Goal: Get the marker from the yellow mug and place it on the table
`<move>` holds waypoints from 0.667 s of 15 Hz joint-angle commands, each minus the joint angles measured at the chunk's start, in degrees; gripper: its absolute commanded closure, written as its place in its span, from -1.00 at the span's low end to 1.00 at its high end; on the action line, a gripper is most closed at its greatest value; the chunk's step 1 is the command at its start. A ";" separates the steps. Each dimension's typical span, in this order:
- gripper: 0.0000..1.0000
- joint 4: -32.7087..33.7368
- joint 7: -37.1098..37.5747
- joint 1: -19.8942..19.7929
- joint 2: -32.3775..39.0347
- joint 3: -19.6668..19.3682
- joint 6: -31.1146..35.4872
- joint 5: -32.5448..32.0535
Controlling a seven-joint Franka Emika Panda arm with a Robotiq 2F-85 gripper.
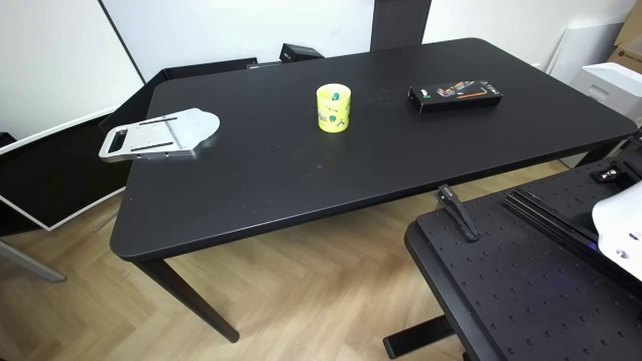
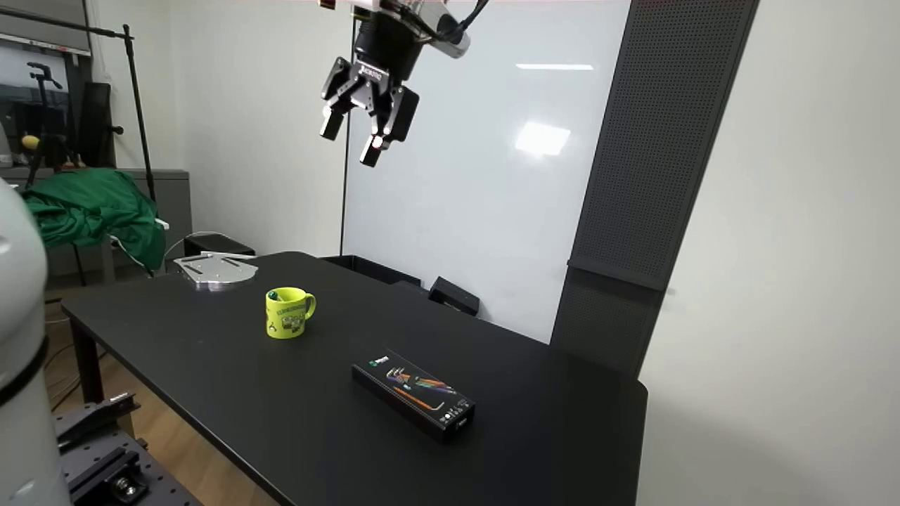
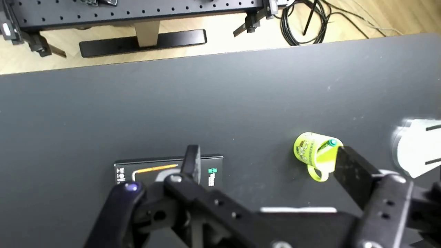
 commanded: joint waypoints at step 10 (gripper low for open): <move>-1.00 -12.32 -5.19 5.19 -11.96 8.57 14.70 5.24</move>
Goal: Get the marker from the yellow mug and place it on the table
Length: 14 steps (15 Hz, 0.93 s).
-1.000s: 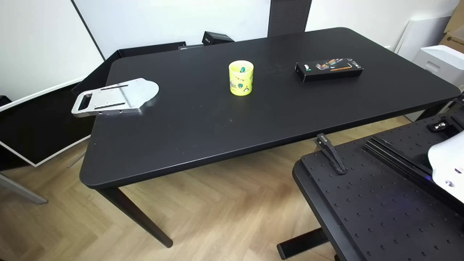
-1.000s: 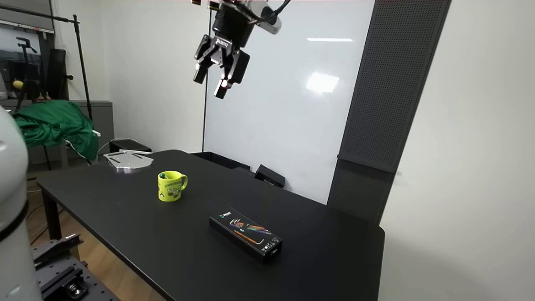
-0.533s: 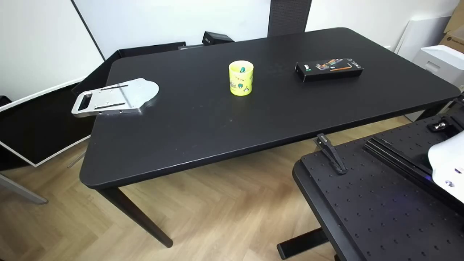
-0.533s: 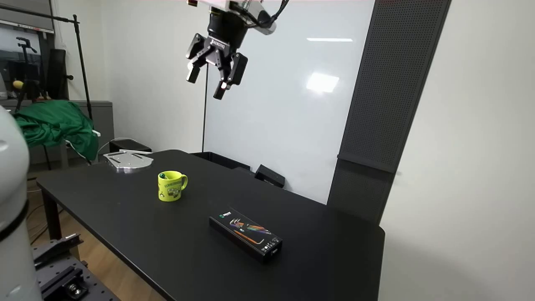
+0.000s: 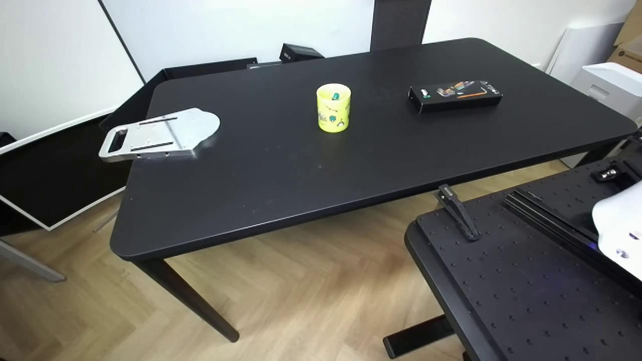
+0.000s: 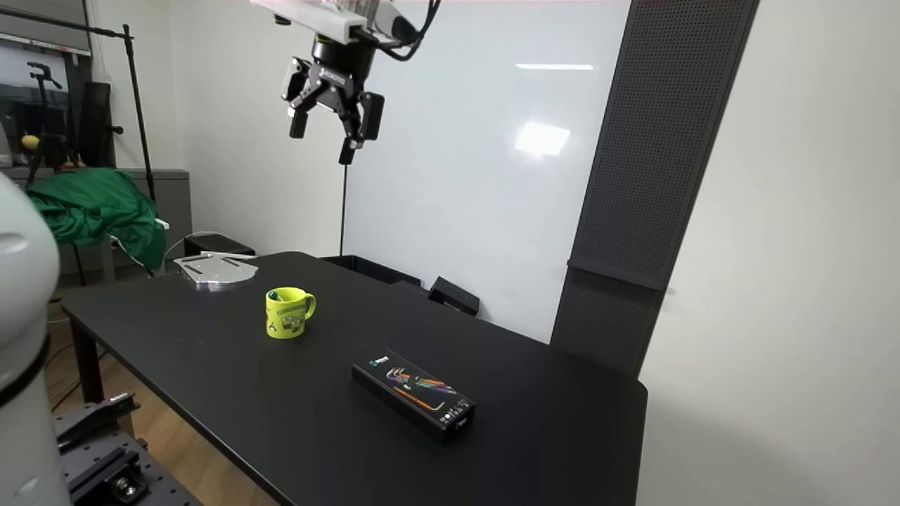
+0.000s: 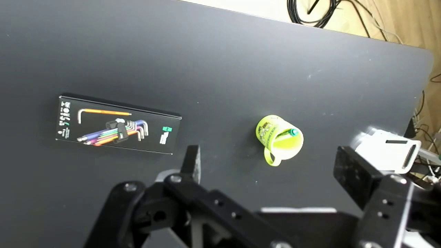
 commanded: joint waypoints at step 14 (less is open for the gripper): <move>-1.00 -8.47 15.18 18.42 -0.96 24.35 31.29 3.49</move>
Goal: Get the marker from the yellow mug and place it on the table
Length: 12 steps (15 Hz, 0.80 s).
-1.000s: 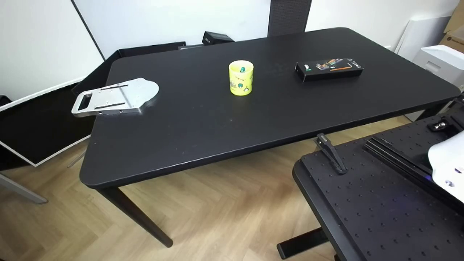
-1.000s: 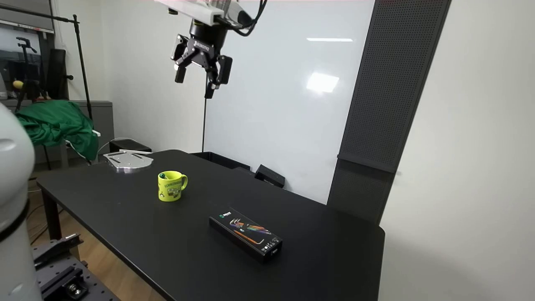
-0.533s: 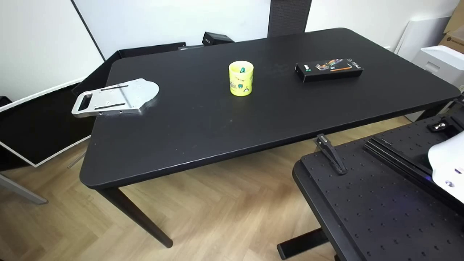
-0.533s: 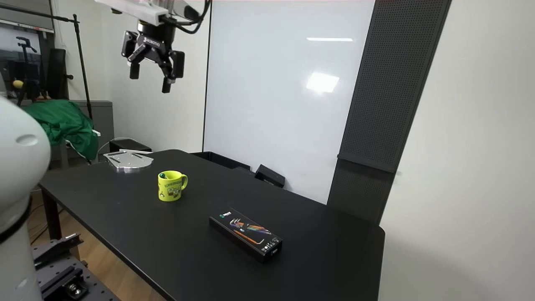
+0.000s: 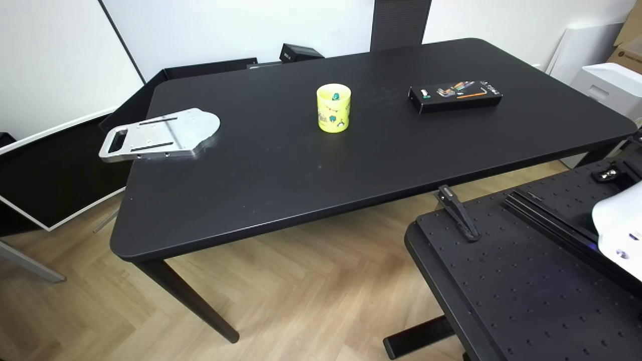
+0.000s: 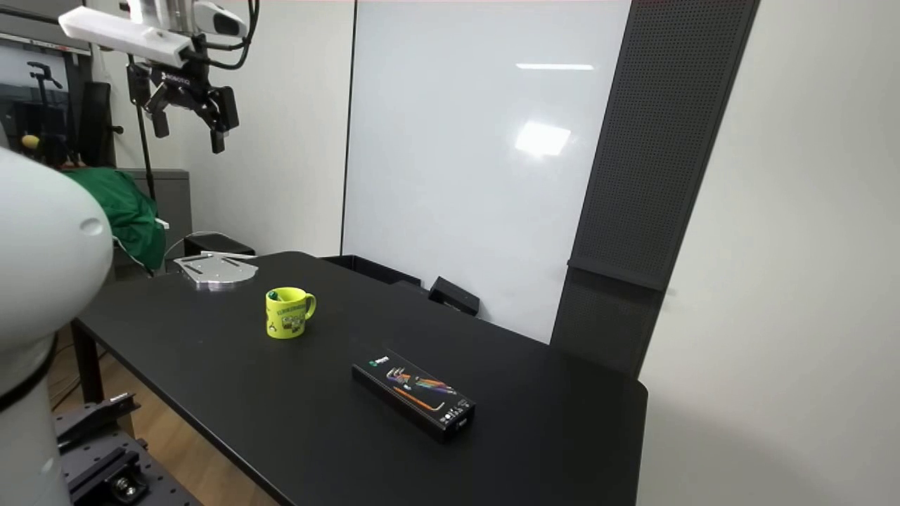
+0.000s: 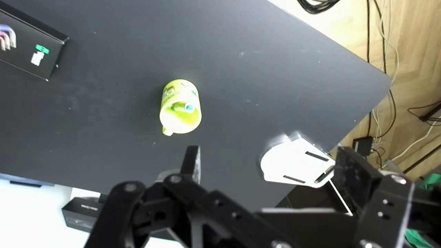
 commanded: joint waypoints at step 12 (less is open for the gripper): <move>-1.00 0.20 5.92 3.60 6.85 3.43 11.68 -4.40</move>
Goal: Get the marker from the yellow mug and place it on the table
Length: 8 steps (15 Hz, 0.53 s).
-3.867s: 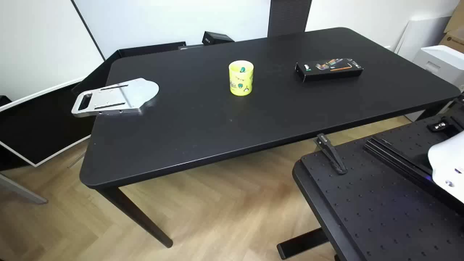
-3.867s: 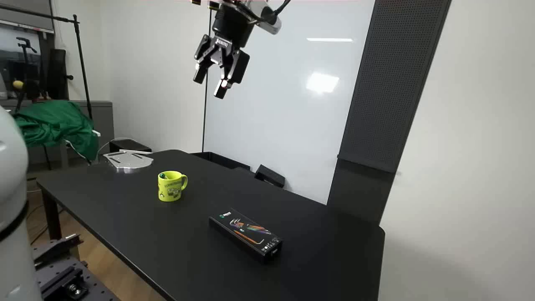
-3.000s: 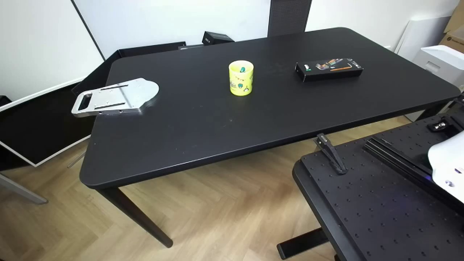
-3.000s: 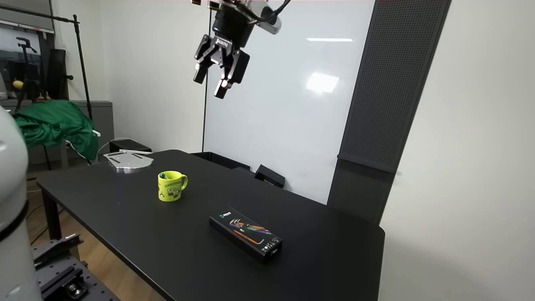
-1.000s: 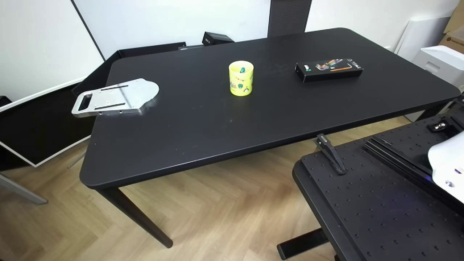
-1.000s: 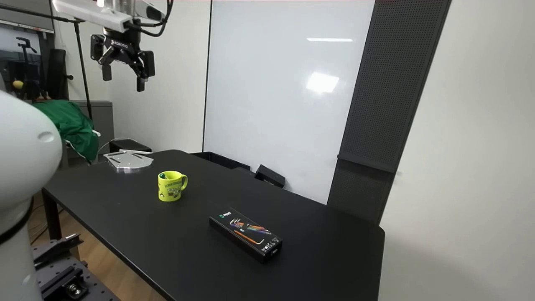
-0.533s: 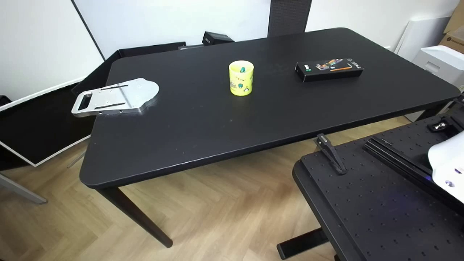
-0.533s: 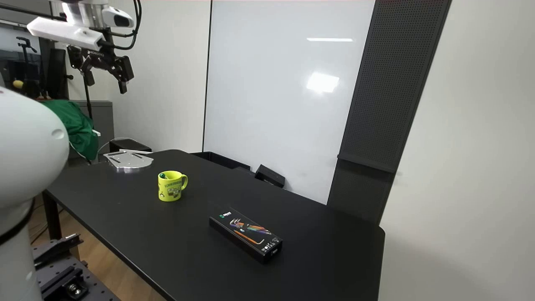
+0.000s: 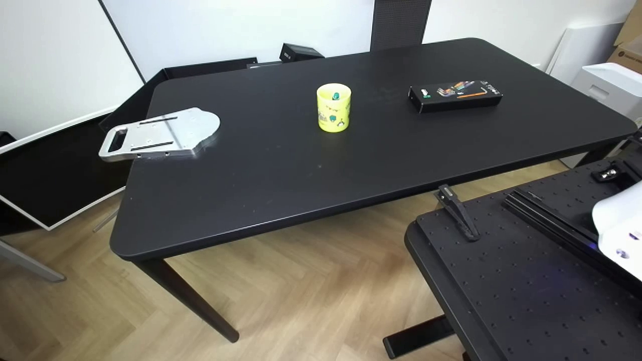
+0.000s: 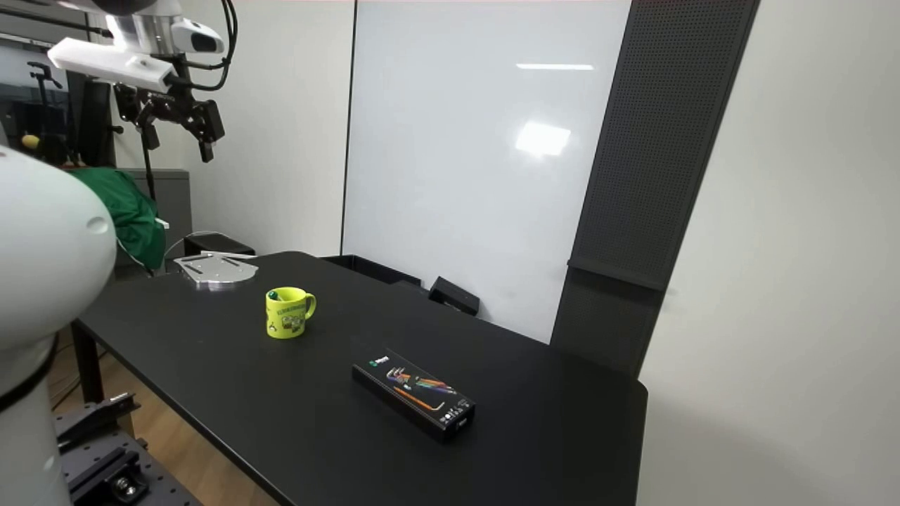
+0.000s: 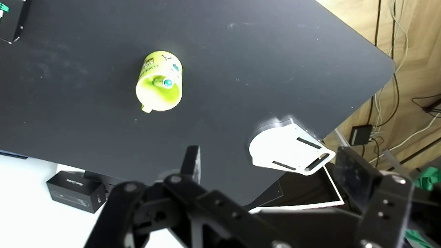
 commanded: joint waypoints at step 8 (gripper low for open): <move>-1.00 -0.42 1.68 -6.61 8.56 -1.77 9.26 -19.63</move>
